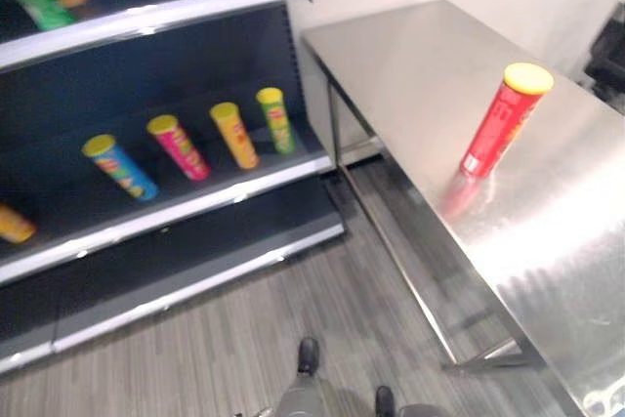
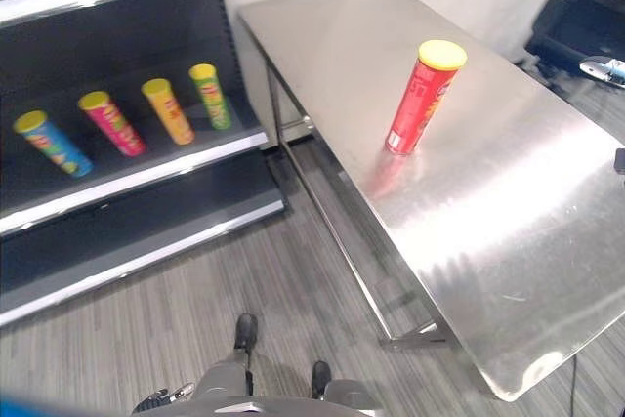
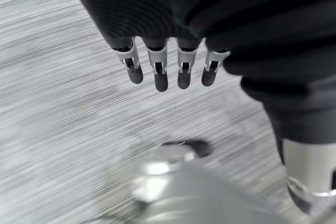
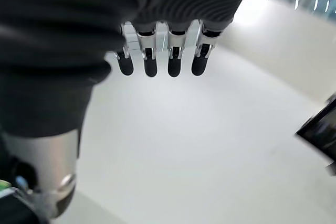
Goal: Put the goods on the table back onto the shelves and tidy them up.
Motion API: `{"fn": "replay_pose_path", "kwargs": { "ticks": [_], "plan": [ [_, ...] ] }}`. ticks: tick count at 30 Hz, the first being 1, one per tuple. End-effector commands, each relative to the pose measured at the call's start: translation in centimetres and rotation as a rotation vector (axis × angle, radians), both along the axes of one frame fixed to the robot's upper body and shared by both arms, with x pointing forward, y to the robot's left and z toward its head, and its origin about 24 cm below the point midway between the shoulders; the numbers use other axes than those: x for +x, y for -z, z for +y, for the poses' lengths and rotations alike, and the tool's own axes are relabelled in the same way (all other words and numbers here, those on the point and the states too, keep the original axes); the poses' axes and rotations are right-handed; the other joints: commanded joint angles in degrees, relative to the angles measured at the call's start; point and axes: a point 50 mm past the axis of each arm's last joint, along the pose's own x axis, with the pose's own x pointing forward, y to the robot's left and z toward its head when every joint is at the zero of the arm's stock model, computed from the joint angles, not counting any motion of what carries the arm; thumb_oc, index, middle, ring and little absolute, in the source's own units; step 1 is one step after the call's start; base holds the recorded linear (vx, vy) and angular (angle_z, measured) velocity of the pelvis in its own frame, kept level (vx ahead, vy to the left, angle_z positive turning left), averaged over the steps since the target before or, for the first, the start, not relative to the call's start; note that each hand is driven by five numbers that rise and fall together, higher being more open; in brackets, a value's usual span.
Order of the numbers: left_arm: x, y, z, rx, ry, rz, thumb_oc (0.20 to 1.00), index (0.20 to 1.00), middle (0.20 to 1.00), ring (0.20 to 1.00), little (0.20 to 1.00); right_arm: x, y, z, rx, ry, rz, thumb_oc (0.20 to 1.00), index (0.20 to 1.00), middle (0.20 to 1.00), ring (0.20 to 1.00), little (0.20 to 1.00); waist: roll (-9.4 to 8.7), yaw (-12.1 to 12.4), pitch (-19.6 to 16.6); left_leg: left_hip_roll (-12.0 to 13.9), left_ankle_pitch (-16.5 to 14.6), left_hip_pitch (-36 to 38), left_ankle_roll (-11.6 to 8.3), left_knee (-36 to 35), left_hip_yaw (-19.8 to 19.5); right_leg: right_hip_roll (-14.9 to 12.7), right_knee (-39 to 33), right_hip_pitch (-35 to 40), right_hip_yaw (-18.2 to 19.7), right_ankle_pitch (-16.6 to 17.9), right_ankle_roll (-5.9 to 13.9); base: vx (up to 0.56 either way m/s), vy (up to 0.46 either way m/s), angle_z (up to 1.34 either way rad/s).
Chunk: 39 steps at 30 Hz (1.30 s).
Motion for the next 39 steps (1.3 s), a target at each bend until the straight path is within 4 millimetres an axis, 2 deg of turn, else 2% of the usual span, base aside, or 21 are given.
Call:
{"fn": "replay_pose_path", "kwargs": {
  "ticks": [1,2,4,5,6,8,10,12,13,14,15,16,17,18,20,25,33,39],
  "plan": [
    [3.7,-2.3,3.5,0.131,0.098,-0.132,1.0,1.0,1.0,1.0,1.0,-0.4,-1.1,1.1,-0.075,-0.037,-0.028,1.0,1.0,1.0,1.0,1.0,-4.87,0.36,-4.19,-2.64,-4.17,-5.47,0.71,4.33,1.69,-10.19,11.04,0.24,-1.69,-3.76,7.82,0.17,0.134,-0.51],
    [3.7,-2.3,3.5,0.131,0.098,-0.132,1.0,1.0,1.0,1.0,1.0,-0.4,-1.1,1.2,-0.075,-0.038,-0.028,1.0,1.0,1.0,1.0,1.0,-4.94,0.43,-4.21,-2.7,-4.18,-5.48,0.77,4.32,1.79,-10.26,11.42,0.0,-1.56,-3.94,7.88,0.19,0.162,-0.03],
    [4.3,-2.8,4.1,0.151,0.121,-0.149,1.0,1.0,1.0,1.0,1.0,-0.3,-0.9,1.3,-0.059,-0.054,-0.027,1.0,1.0,1.0,1.0,1.0,-4.27,-1.17,-3.7,-4.91,-6.32,-1.76,3.09,3.27,1.73,-11.63,22.22,-5.19,-1.14,3.05,7.56,0.2,0.193,0.05],
    [4.3,-2.8,4.1,0.151,0.12,-0.15,1.0,1.0,1.0,1.0,1.0,-0.2,-0.9,1.3,-0.059,-0.055,-0.027,1.0,1.0,1.0,1.0,1.0,-4.32,-1.14,-3.66,-4.93,-6.27,-1.71,3.11,3.18,1.83,-11.64,22.55,-5.38,-1.0,2.95,7.58,0.12,0.135,0.09],
    [4.3,-2.9,4.4,0.159,0.123,-0.151,1.0,1.0,1.0,1.0,1.0,-0.1,-0.9,1.4,-0.058,-0.06,-0.026,1.0,1.0,1.0,1.0,1.0,-4.2,-1.37,-3.36,-5.37,-6.7,-0.76,3.53,2.82,2.01,-12.03,24.97,-6.53,-1.06,5.28,7.44,0.08,0.074,0.09],
    [4.3,-3.1,4.7,0.17,0.123,-0.153,1.0,1.0,1.0,1.0,1.0,0.0,-0.5,1.4,-0.052,-0.055,-0.02,1.0,1.0,1.0,1.0,1.0,-3.81,-1.35,-2.92,-5.39,-7.71,0.79,3.8,2.5,2.59,-13.24,26.85,-8.16,-2.61,6.18,7.0,0.13,0.08,-0.03],
    [4.4,-3.2,4.8,0.171,0.121,-0.156,1.0,1.0,1.0,1.0,1.0,0.0,-0.4,1.3,-0.055,-0.048,-0.015,1.0,1.0,1.0,1.0,1.0,-3.79,-1.41,-2.78,-5.35,-8.21,1.31,3.76,2.46,2.57,-13.63,25.75,-8.46,-3.79,5.77,6.93,0.1,0.012,-0.12],
    [4.8,-3.2,4.7,0.164,0.119,-0.169,1.0,1.0,1.0,1.0,1.0,-0.3,-0.6,1.0,-0.051,-0.036,-0.021,1.0,1.0,1.0,1.0,1.0,-3.1,-1.93,-2.48,-4.79,-9.25,2.14,3.28,2.43,2.23,-12.09,18.05,-11.61,-6.21,1.39,6.75,0.13,-0.015,-0.09],
    [4.8,-3.2,4.7,0.163,0.12,-0.169,1.0,1.0,1.0,1.0,1.0,-0.3,-0.6,1.0,-0.051,-0.035,-0.021,1.0,1.0,1.0,1.0,1.0,-2.97,-2.04,-2.53,-4.66,-9.41,2.2,3.18,2.38,2.09,-11.98,17.78,-11.36,-6.44,1.31,6.66,0.08,-0.035,-0.1],
    [4.9,-3.2,4.7,0.162,0.12,-0.169,1.0,1.0,1.0,1.0,1.0,-0.4,-0.7,0.8,-0.047,-0.029,-0.025,1.0,1.0,1.0,1.0,1.0,-2.89,-2.63,-2.24,-4.78,-9.63,2.61,3.01,2.24,1.68,-10.74,13.39,-12.34,-6.38,0.86,6.9,0.12,-0.07,0.03],
    [4.9,-3.2,4.6,0.16,0.127,-0.167,1.0,1.0,1.0,1.0,1.0,-0.5,-0.6,0.5,-0.039,-0.018,-0.025,1.0,1.0,1.0,1.0,1.0,-3.22,-3.72,-1.48,-5.28,-10.16,3.31,2.95,2.5,0.81,-8.91,7.52,-13.96,-3.95,1.36,7.46,0.11,-0.063,0.08],
    [5.0,-3.2,4.6,0.16,0.128,-0.167,1.0,1.0,1.0,1.0,1.0,-0.6,-0.6,0.4,-0.039,-0.017,-0.025,1.0,1.0,1.0,1.0,1.0,-3.1,-3.7,-1.42,-5.16,-10.36,3.43,2.94,2.56,0.76,-8.82,6.93,-13.51,-4.05,1.57,7.45,0.1,-0.063,0.13],
    [5.0,-3.1,4.5,0.164,0.132,-0.161,1.0,1.0,1.0,1.0,1.0,-0.6,-0.6,0.2,-0.038,-0.004,-0.023,1.0,1.0,1.0,1.0,1.0,-3.4,-4.25,-0.9,-5.43,-10.73,4.03,2.86,2.77,0.33,-7.86,4.55,-14.39,-2.48,2.79,8.02,0.12,-0.064,0.32],
    [5.0,-3.0,4.4,0.161,0.134,-0.159,1.0,1.0,1.0,1.0,1.0,-1.0,-0.5,-0.1,-0.045,0.014,-0.008,1.0,1.0,1.0,1.0,1.0,-4.21,-4.83,-1.03,-5.94,-11.53,4.26,2.56,3.51,-0.34,-7.54,0.9,-12.23,-0.43,3.43,8.1,0.15,-0.103,0.31],
    [5.1,-3.0,4.3,0.16,0.134,-0.161,1.0,1.0,1.0,1.0,1.0,-1.3,-0.3,-0.4,-0.043,0.023,0.0,1.0,1.0,1.0,1.0,1.0,-4.44,-4.82,-1.19,-5.82,-11.66,4.56,2.3,3.41,-0.46,-7.6,0.04,-11.23,-0.14,3.83,7.9,0.11,-0.109,0.75],
    [5.1,-2.5,3.2,0.133,0.15,-0.153,1.0,1.0,1.0,1.0,1.0,-2.0,0.5,-1.3,-0.035,0.027,0.086,1.0,1.0,1.0,1.0,1.0,-4.42,-5.77,-3.13,-3.45,-11.72,4.03,0.45,4.06,-0.28,-7.52,-2.95,-8.26,-3.32,3.73,7.0,0.1,-0.125,0.57],
    [4.8,-2.1,2.4,0.111,0.172,-0.132,1.0,1.0,1.0,1.0,1.0,-1.4,1.5,-1.5,-0.016,-0.037,0.22,1.0,1.0,1.0,1.0,1.0,-4.6,-6.11,-4.28,-2.1,-11.68,4.67,-0.68,4.26,0.58,-7.28,-3.09,-5.98,-5.09,2.27,6.09,0.05,-0.063,0.02],
    [4.4,-1.9,2.3,0.103,0.172,-0.118,1.0,1.0,1.0,1.0,1.0,-0.3,2.0,-0.5,-0.021,-0.132,0.317,1.0,1.0,1.0,1.0,1.0,-4.51,-5.38,-5.13,-1.55,-11.75,6.18,-1.08,3.65,0.61,-7.34,-3.34,-3.82,-6.49,1.28,5.66,0.04,-0.042,0.08]
  ]
}}
